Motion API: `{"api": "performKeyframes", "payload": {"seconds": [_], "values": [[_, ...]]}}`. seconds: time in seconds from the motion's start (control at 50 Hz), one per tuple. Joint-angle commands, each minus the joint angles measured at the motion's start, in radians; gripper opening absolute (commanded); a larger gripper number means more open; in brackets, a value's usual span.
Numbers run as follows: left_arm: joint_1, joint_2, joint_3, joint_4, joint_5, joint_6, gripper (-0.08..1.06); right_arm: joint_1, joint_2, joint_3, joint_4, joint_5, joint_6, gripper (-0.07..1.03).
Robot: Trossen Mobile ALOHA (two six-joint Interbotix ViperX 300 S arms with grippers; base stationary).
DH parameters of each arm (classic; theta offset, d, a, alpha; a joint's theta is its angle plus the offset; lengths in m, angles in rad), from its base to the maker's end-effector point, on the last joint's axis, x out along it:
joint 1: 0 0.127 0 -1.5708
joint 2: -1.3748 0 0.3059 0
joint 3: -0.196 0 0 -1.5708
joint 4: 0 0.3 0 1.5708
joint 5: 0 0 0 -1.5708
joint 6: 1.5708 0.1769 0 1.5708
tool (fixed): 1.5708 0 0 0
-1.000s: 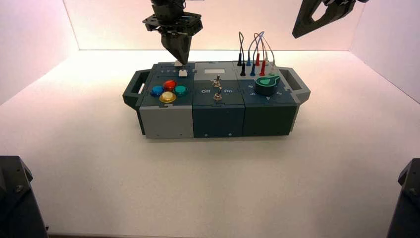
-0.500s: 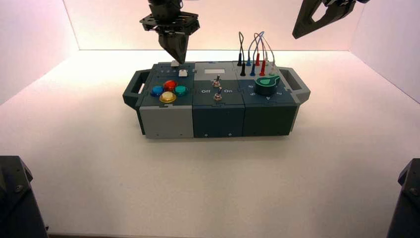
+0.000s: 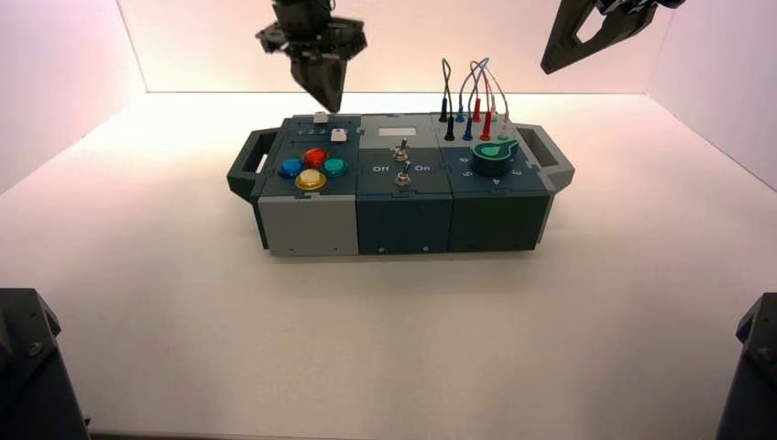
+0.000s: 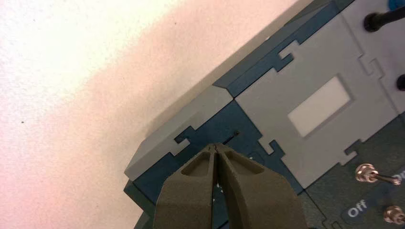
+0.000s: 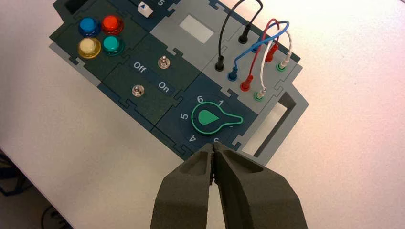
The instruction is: Move the top slider to position 3.
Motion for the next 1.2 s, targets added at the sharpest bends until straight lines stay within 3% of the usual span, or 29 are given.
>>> {"api": "performKeyframes", "payload": {"seconds": [0.02, 0.34, 0.56, 1.2], "values": [[0.003, -0.086, -0.014, -0.002, -0.009, 0.005, -0.03, 0.005, -0.002, -0.014, 0.0, -0.008, -0.006, -0.02], [0.014, -0.087, 0.0, 0.003, -0.002, 0.003, -0.03, 0.005, -0.003, -0.011, -0.002, -0.009, -0.005, -0.02], [0.041, -0.092, 0.005, 0.023, 0.012, -0.012, -0.03, 0.005, -0.003, -0.009, -0.002, -0.009, -0.005, -0.02], [0.057, -0.066, 0.011, 0.025, 0.055, -0.008, -0.03, 0.005, -0.008, -0.005, 0.0, -0.009, -0.006, -0.02]]}}
